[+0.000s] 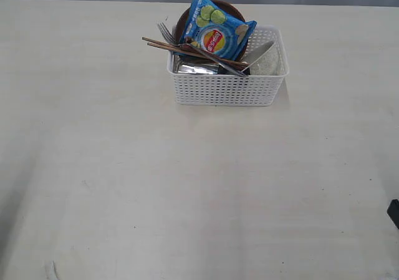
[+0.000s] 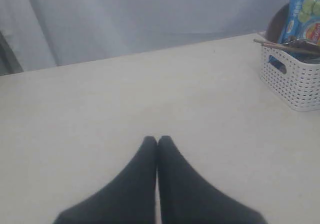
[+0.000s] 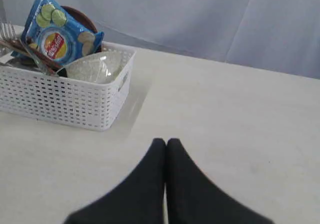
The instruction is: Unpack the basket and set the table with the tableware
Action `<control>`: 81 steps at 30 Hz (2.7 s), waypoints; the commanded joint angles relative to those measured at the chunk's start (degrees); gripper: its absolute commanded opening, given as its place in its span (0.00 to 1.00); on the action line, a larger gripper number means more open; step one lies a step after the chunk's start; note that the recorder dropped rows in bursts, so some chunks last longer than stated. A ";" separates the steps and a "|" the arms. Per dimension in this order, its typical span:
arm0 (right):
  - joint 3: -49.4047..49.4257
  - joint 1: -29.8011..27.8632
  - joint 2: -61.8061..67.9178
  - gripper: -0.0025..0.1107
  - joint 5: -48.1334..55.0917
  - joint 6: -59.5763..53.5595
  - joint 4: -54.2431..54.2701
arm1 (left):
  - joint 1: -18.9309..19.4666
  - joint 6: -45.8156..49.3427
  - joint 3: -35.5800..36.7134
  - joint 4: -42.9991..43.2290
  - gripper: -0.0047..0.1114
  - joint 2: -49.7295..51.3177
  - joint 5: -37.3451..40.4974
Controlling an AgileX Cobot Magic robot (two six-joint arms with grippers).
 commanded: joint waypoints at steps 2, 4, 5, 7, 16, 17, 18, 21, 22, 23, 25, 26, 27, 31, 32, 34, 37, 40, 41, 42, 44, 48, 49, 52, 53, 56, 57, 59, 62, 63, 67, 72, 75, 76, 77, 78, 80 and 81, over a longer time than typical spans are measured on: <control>0.22 -0.39 -0.32 0.02 -15.28 -6.62 -3.88 | 0.14 -0.02 0.13 -0.49 0.04 -0.19 -0.03; 0.22 -0.39 -0.32 0.02 -29.78 -4.92 -2.50 | 0.14 -0.02 0.13 -0.49 0.04 -0.19 -0.03; 0.22 -0.39 -0.32 0.02 -39.83 -4.81 -2.50 | 0.14 -0.02 0.13 -0.49 0.04 -0.19 -0.03; 0.22 -0.39 -0.32 0.02 -57.16 -4.56 -2.50 | 0.14 -0.02 0.13 -0.49 0.04 -0.19 -0.03; -21.08 -0.39 7.78 0.02 -29.25 8.76 6.16 | 0.14 -0.02 0.13 -0.49 0.04 -0.19 -0.03; -22.73 -0.39 9.61 0.02 -28.02 9.09 6.16 | 0.14 -0.02 0.13 -0.49 0.04 -0.19 -0.03; -25.54 -0.39 12.46 0.02 -24.76 10.03 6.16 | 0.14 -0.02 0.13 -0.49 0.04 -0.19 -0.03; -32.97 -0.27 19.82 0.02 -12.72 12.01 6.16 | 0.14 -0.02 0.13 -0.49 0.04 -0.19 -0.03; -35.54 -0.15 22.05 0.04 -9.24 12.10 6.31 | 0.14 -0.02 0.13 -0.49 0.04 -0.19 -0.03; -37.50 0.34 24.78 0.07 -5.43 11.97 6.84 | 0.14 -0.02 0.13 -0.49 0.04 -0.19 -0.03; -41.74 1.85 30.12 0.18 0.17 11.08 8.17 | 0.14 -0.02 0.13 -0.49 0.04 -0.19 -0.03; -43.60 2.97 32.69 0.25 2.33 10.12 9.08 | 0.14 -0.02 0.13 -0.49 0.04 -0.19 -0.03; -45.30 4.35 35.23 0.31 4.21 8.26 10.50 | 0.14 -0.02 0.13 -0.49 0.04 -0.19 -0.03; -51.03 10.99 44.44 0.41 12.52 -3.47 17.83 | 0.14 -0.02 0.13 -0.49 0.04 -0.19 -0.03; -52.50 13.03 47.29 0.41 14.70 -4.70 18.72 | 0.14 -0.02 0.13 -0.49 0.04 -0.19 -0.03; -55.08 16.61 52.44 0.41 17.44 -4.97 18.85 | 0.14 -0.02 0.13 -0.49 0.04 -0.19 -0.03; -57.83 21.93 60.70 0.41 17.47 -9.00 18.85 | 0.14 -0.02 0.13 -0.49 0.04 -0.19 -0.03; -59.75 26.20 67.88 0.41 15.29 -13.80 18.85 | 0.14 -0.02 0.13 -0.49 0.04 -0.19 -0.03; -60.27 27.56 70.23 0.41 13.83 -15.69 18.85 | 0.14 -0.02 0.13 -0.49 0.04 -0.19 -0.03; -60.53 28.82 72.48 0.41 12.26 -17.80 18.85 | 0.14 -0.02 0.13 -0.49 0.04 -0.19 -0.03; -60.67 30.87 76.16 0.41 9.01 -21.91 18.85 | 0.14 -0.02 0.13 -0.49 0.04 -0.19 -0.03; -60.67 33.66 83.61 0.41 4.72 -28.77 18.70 | 0.14 -0.02 0.13 -0.49 0.04 -0.19 -0.03; -60.67 33.68 85.35 0.41 4.34 -29.38 18.70 | 0.14 -0.02 0.13 -0.49 0.04 -0.19 -0.03; -61.48 33.68 89.86 0.41 4.11 -29.38 15.57 | 0.14 -0.02 0.13 -0.49 0.04 -0.19 -0.03; -62.02 33.68 90.99 0.41 3.87 -29.38 13.81 | 0.14 -0.02 0.13 -0.49 0.04 -0.19 -0.03; -63.26 33.68 94.57 0.41 1.84 -29.38 11.44 | 0.14 -0.02 0.13 -0.49 0.04 -0.19 -0.03; -63.57 33.68 95.52 0.41 1.11 -29.38 11.44 | 0.14 -0.02 0.13 -0.49 0.04 -0.19 -0.03; -64.00 33.68 97.11 0.41 -0.38 -29.38 11.44 | 0.14 -0.02 0.13 -0.49 0.04 -0.19 -0.03; -64.18 33.68 99.03 0.41 -1.85 -29.38 7.91 | 0.14 -0.02 0.13 -0.49 0.04 -0.19 -0.03; -64.41 33.68 99.57 0.41 -1.85 -29.38 6.08 | 0.14 -0.02 0.13 -0.49 0.04 -0.19 -0.03; -64.41 33.68 100.07 0.41 -1.85 -29.38 2.46 | 0.14 -0.02 0.13 -0.49 0.04 -0.19 -0.03; -64.41 33.68 100.07 0.41 -3.52 -29.38 -0.21 | 0.14 -0.02 0.13 -0.49 0.04 -0.19 -0.03; -64.41 33.68 100.43 0.41 -5.16 -29.38 -0.33 | 0.14 -0.02 0.13 -0.49 0.04 -0.19 -0.03; -64.41 33.68 100.57 0.41 -5.29 -29.38 -0.33 | 0.14 -0.02 0.13 -0.49 0.04 -0.19 -0.03; -64.41 33.68 100.98 0.41 -5.50 -29.38 -0.33 | 0.14 -0.02 0.13 -0.49 0.04 -0.19 -0.03; -64.41 33.68 101.33 0.41 -5.59 -29.38 -0.33 | 0.14 -0.02 0.13 -0.49 0.04 -0.19 -0.03; -64.41 33.68 102.19 0.41 -5.63 -29.38 -1.49 | 0.14 -0.02 0.13 -0.49 0.04 -0.19 -0.03; -64.41 33.68 102.52 0.41 -5.63 -29.38 -2.84 | 0.14 -0.02 0.13 -0.49 0.04 -0.19 -0.03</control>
